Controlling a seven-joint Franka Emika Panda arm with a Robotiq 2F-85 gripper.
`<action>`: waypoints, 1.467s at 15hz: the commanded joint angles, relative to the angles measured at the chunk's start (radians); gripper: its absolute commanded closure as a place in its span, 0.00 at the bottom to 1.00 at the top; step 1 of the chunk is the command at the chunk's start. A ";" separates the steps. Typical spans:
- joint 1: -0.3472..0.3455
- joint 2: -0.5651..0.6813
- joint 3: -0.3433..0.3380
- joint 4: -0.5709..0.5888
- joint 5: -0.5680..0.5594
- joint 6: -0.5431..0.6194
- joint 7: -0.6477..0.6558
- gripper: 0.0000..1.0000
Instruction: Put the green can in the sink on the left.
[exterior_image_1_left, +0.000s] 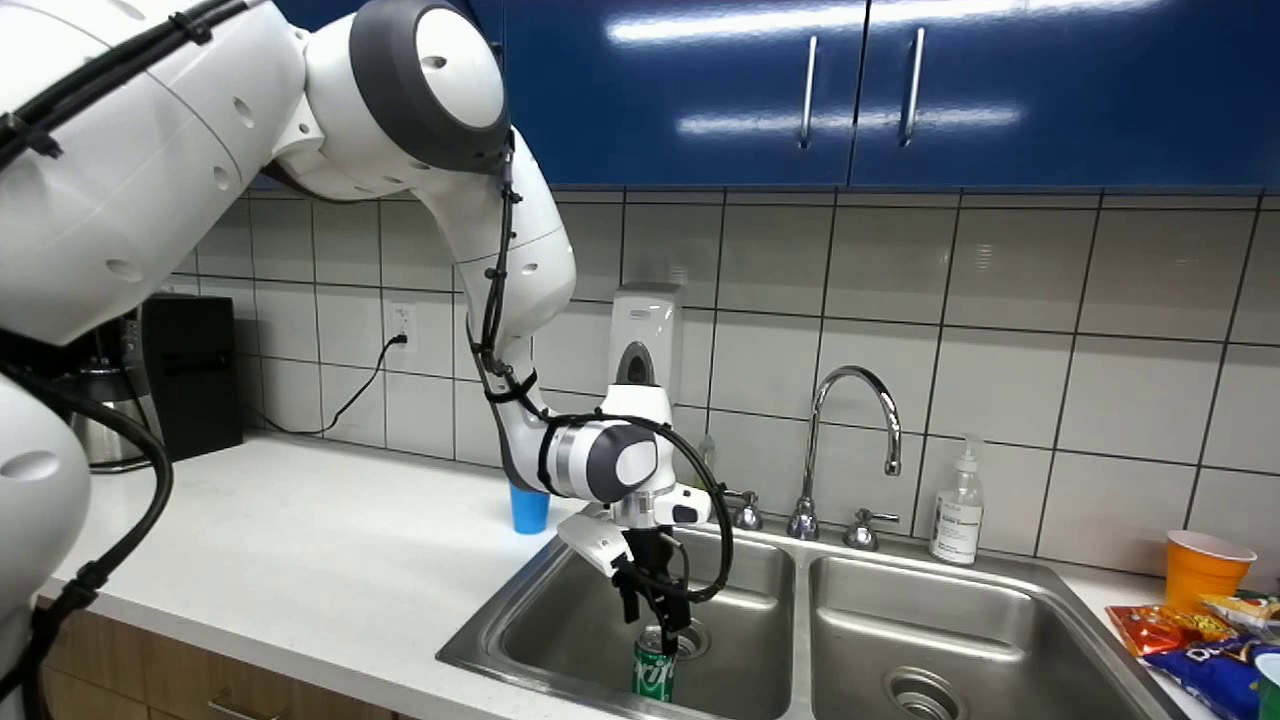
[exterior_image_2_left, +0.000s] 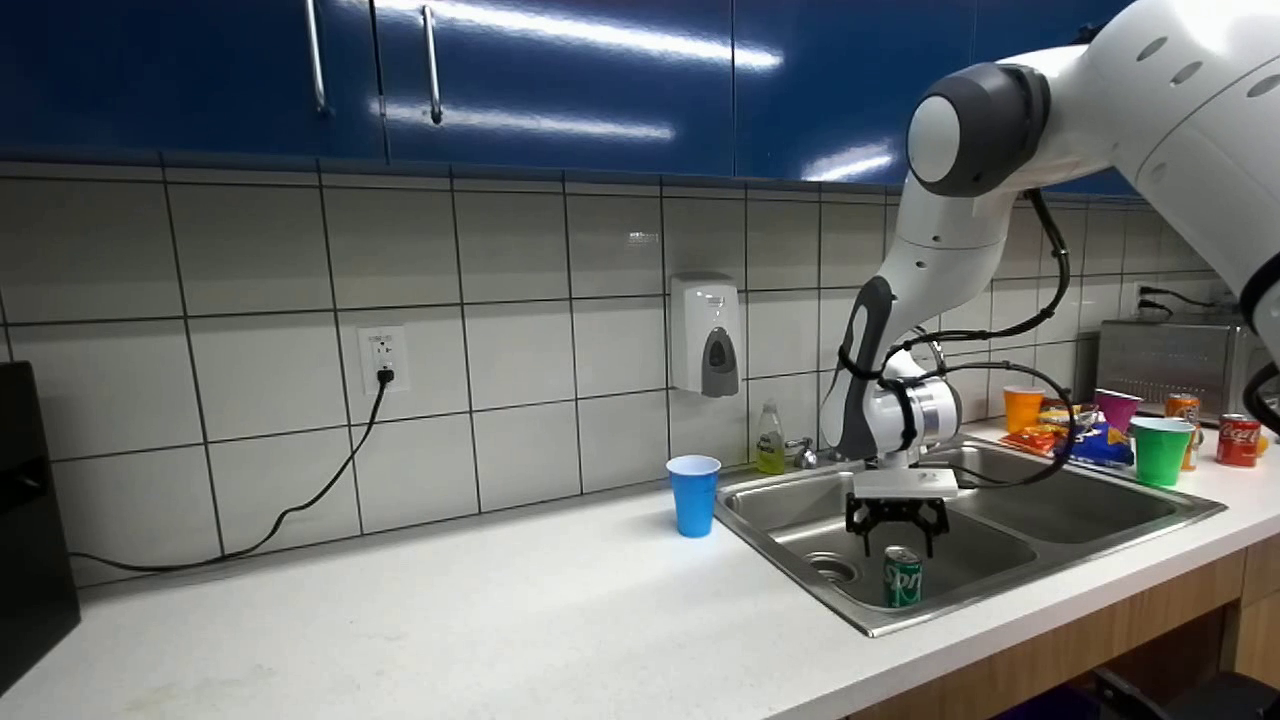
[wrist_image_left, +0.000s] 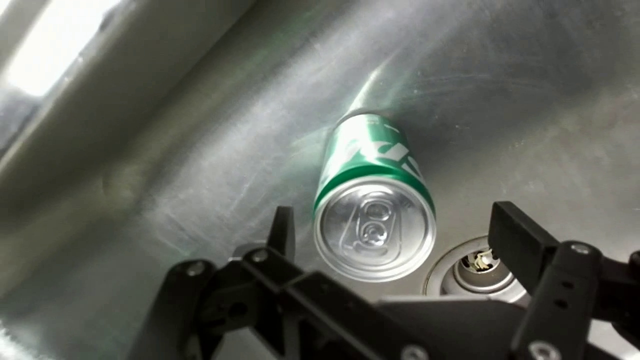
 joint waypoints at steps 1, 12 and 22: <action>0.014 -0.079 -0.024 -0.057 -0.022 -0.032 -0.008 0.00; 0.021 -0.252 -0.044 -0.128 -0.110 -0.117 -0.010 0.00; 0.040 -0.447 -0.001 -0.218 -0.183 -0.203 -0.016 0.00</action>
